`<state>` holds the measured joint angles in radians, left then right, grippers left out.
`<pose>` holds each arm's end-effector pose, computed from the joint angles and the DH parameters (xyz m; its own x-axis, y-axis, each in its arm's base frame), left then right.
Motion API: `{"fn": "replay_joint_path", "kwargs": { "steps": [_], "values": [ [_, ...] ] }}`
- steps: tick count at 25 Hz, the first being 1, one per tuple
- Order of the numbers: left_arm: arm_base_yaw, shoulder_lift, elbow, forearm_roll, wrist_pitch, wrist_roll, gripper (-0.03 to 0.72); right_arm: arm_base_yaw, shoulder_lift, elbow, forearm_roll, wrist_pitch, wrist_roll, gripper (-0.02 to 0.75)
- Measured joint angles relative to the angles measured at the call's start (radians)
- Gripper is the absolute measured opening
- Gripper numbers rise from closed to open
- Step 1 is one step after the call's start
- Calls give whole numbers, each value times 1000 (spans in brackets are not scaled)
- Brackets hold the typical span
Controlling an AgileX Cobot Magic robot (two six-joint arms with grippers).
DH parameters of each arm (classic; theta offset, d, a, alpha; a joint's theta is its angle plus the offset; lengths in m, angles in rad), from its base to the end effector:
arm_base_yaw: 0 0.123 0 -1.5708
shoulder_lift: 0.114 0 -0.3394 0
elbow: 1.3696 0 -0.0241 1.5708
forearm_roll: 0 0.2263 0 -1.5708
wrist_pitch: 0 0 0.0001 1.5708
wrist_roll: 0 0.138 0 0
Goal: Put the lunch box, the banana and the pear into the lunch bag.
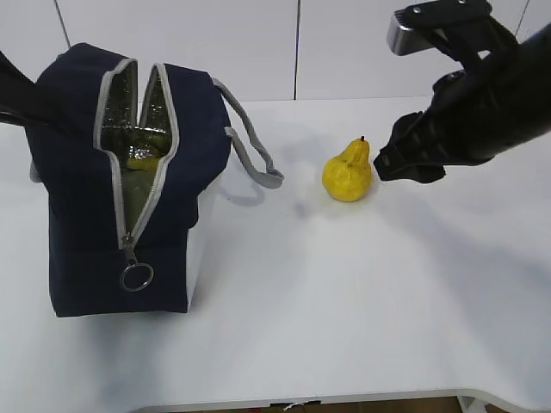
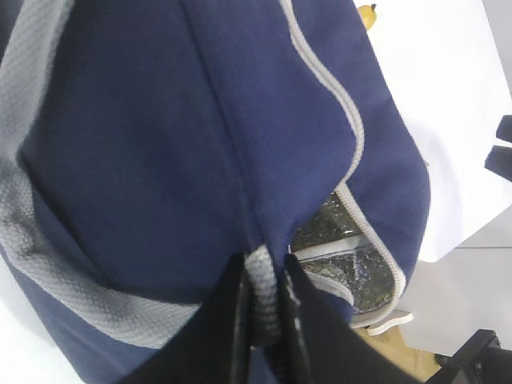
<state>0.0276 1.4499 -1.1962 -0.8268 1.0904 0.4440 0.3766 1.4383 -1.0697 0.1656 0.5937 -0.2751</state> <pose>0.2763 -0.0825 0.3563 -0.8882 -0.0407 -0.4577 0.2668 0.7653 -0.5858 0.2803 0.1246 0.3177 -0.6455 -0.4020 -0.6494 -0.5149 0.8571 -0.0187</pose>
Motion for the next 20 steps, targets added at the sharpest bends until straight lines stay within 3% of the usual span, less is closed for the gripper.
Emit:
{"fn": "replay_joint_path", "kwargs": {
  "steps": [13,20],
  "values": [
    [0,0,0,0,4,0,11,0,-91,365,0,-537,27,400],
    [0,0,0,0,4,0,11,-2,-91,461,3,-844,107,400]
  ]
}}
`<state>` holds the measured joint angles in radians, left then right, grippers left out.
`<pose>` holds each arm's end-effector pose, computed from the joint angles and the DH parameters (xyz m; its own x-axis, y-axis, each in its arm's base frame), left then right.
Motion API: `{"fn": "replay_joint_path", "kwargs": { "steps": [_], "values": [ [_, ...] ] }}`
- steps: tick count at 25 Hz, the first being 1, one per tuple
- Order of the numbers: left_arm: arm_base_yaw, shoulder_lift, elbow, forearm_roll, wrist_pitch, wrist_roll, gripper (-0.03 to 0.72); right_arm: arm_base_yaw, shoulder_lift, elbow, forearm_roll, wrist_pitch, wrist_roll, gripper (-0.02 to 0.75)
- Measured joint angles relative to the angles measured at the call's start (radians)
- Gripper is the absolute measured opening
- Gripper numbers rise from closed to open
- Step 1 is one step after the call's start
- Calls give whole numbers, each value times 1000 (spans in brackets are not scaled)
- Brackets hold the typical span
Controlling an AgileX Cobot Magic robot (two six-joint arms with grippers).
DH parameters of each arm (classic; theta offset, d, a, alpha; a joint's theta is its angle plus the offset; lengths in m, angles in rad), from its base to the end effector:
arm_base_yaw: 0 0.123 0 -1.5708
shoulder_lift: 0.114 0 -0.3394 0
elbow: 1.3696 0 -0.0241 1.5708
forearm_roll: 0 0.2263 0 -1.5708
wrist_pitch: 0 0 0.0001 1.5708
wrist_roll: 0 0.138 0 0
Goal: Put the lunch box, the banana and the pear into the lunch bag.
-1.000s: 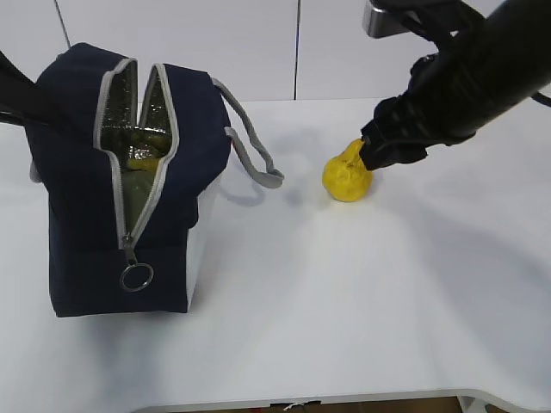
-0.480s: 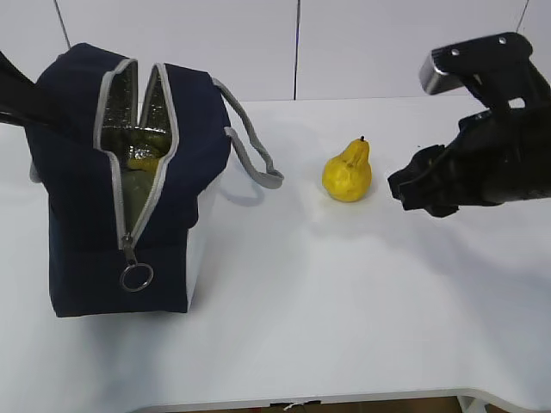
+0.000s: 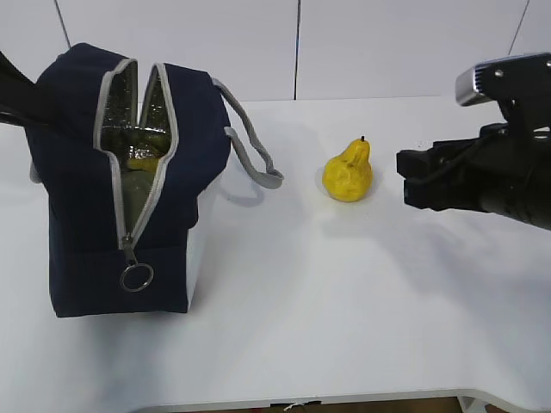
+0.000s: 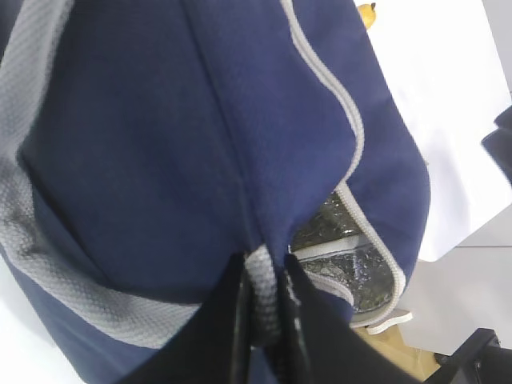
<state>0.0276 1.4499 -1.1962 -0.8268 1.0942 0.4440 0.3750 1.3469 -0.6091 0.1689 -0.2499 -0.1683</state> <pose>0.2758 -0.0827 0.3562 -0.8895 -0.0385 -0.4554 0.2674 0.7642 -0.5869 0.2665 0.0988 0.2882 -0.3644 -0.1483 -0.9194 -0.3320 0.9430 -0.0205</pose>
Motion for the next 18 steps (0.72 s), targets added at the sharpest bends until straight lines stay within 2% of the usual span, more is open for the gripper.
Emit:
{"fn": "replay_joint_path", "kwargs": {
  "steps": [11,18],
  "values": [
    [0,0,0,0,0,0,11,0,152,2,2,-200,88,400],
    [0,0,0,0,0,0,11,0,288,2,2,-430,92,400]
  ]
}}
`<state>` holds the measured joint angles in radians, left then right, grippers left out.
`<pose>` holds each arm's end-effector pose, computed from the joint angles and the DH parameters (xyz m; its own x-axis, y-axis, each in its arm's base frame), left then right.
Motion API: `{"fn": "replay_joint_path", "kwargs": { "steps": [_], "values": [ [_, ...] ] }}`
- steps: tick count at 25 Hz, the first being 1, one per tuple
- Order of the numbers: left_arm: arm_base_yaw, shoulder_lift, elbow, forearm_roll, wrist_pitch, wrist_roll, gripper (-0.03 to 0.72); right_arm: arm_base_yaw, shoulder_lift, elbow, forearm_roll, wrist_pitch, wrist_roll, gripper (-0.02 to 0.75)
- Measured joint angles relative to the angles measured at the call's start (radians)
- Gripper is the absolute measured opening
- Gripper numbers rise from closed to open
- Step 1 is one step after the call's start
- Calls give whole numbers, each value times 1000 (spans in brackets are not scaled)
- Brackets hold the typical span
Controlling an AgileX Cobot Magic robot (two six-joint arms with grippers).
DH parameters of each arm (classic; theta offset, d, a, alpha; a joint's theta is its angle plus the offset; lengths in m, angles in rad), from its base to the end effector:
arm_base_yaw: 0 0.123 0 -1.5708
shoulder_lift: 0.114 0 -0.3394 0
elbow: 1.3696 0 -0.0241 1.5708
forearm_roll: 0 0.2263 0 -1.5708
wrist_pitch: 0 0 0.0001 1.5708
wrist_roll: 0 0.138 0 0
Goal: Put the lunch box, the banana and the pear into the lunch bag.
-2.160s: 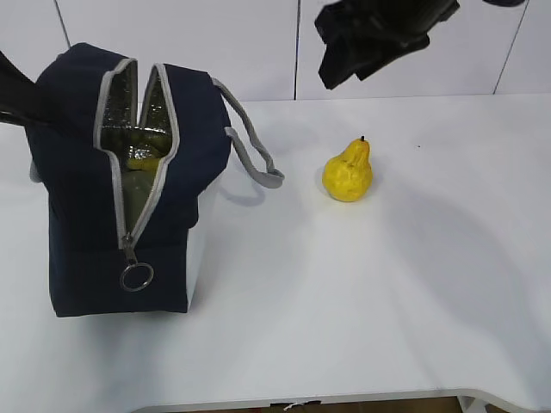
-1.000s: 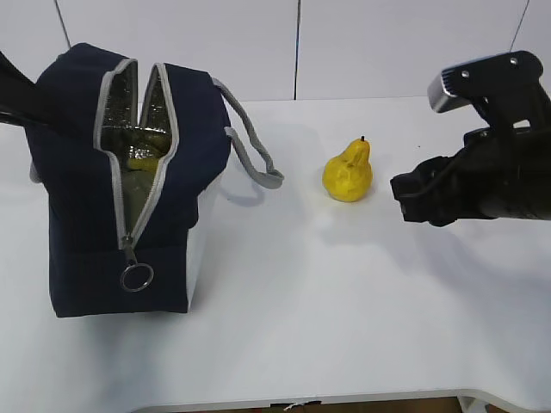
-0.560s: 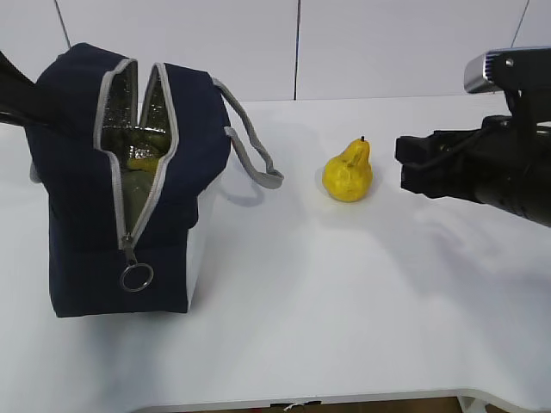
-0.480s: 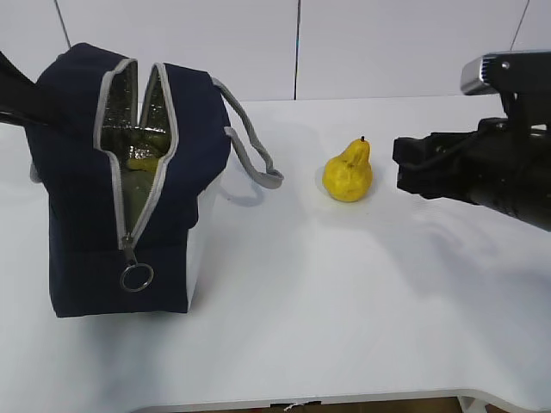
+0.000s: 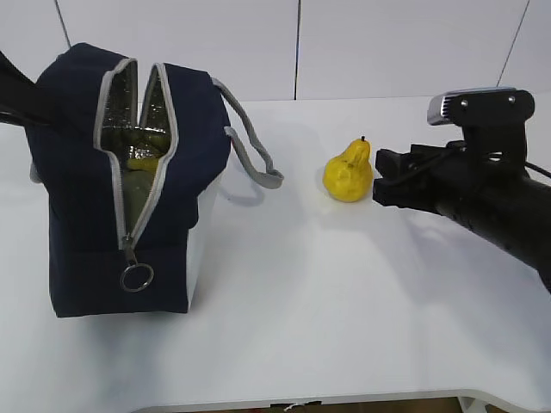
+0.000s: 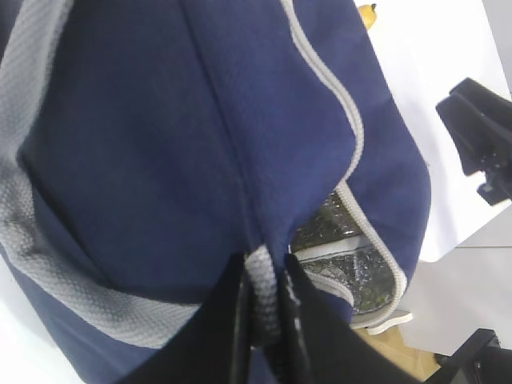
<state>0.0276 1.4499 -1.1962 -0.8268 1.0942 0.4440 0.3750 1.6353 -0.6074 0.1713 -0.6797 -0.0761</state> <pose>0.2758 -0.0827 0.3562 -0.8895 -0.0385 -0.4554 0.2674 0.7642 -0.5869 0.3268 0.1127 0.2519 -0.2616 -0.0414 -0.9643 -0.2534 0.9670 0.0272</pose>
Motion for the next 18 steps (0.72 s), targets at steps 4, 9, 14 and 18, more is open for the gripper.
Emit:
{"fn": "replay_joint_path", "kwargs": {
  "steps": [4,9,14,18],
  "values": [
    [0,0,0,0,0,0,11,0,48,-2,0,-117,0,400],
    [0,0,0,0,0,0,11,0,98,-32,0,-127,0,404],
    [0,0,0,0,0,0,11,0,142,-77,-2,-127,0,429],
    [0,0,0,0,0,0,11,0,180,-133,1,-123,0,497]
  ]
}}
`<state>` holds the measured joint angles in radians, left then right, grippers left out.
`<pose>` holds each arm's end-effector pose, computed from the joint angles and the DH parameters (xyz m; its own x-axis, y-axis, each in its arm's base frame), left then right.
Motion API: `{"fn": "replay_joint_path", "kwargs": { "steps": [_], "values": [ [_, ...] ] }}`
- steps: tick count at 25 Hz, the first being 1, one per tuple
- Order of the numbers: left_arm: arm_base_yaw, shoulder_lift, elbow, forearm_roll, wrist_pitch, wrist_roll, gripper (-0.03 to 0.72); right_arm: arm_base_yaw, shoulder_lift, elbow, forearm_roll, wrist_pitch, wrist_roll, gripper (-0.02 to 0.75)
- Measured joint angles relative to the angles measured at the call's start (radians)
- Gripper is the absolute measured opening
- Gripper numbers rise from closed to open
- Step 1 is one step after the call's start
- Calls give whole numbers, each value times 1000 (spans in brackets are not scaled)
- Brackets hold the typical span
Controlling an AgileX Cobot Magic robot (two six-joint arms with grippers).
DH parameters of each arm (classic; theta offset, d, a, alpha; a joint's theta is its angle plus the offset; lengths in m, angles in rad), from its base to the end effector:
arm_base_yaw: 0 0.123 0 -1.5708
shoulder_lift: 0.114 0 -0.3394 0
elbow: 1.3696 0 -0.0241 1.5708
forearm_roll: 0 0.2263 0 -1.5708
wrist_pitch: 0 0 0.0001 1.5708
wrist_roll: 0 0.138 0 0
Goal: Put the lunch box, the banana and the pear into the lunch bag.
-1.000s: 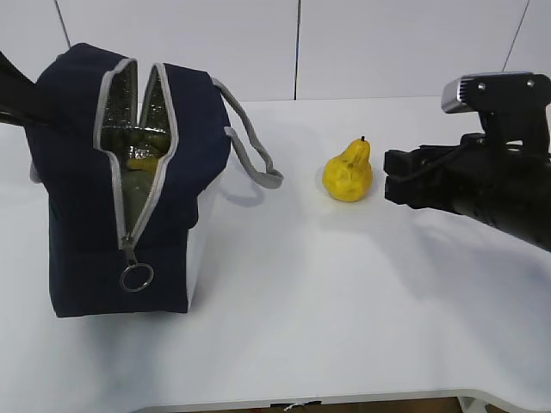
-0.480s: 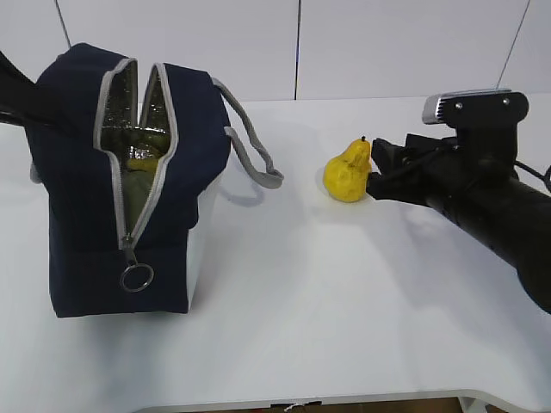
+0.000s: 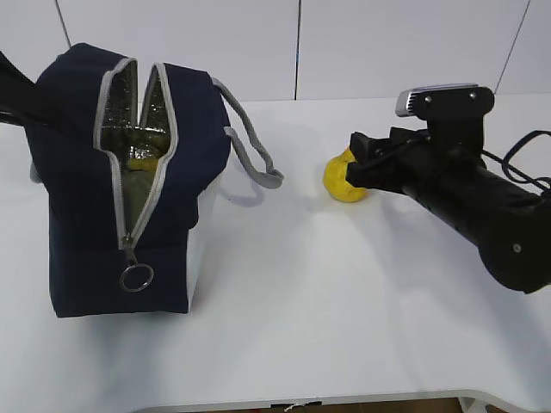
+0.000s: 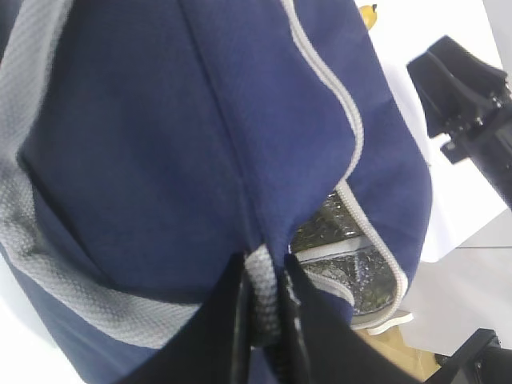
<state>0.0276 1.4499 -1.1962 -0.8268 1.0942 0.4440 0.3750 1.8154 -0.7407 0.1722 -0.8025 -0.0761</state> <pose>0.2758 -0.0827 0.3562 -0.8895 -0.0385 -0.4554 0.2674 0.7642 -0.5869 0.3768 0.1301 0.2389 -0.1889 -0.0273 -0.9816 -0.2428 0.9699 0.0198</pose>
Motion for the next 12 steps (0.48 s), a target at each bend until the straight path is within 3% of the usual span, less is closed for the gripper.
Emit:
{"fn": "replay_joint_path", "kwargs": {
  "steps": [5,12],
  "values": [
    [0,0,0,0,0,0,11,0,48,-50,113,32,0,564],
    [0,0,0,0,0,0,11,0,105,-68,132,32,0,571]
  ]
}}
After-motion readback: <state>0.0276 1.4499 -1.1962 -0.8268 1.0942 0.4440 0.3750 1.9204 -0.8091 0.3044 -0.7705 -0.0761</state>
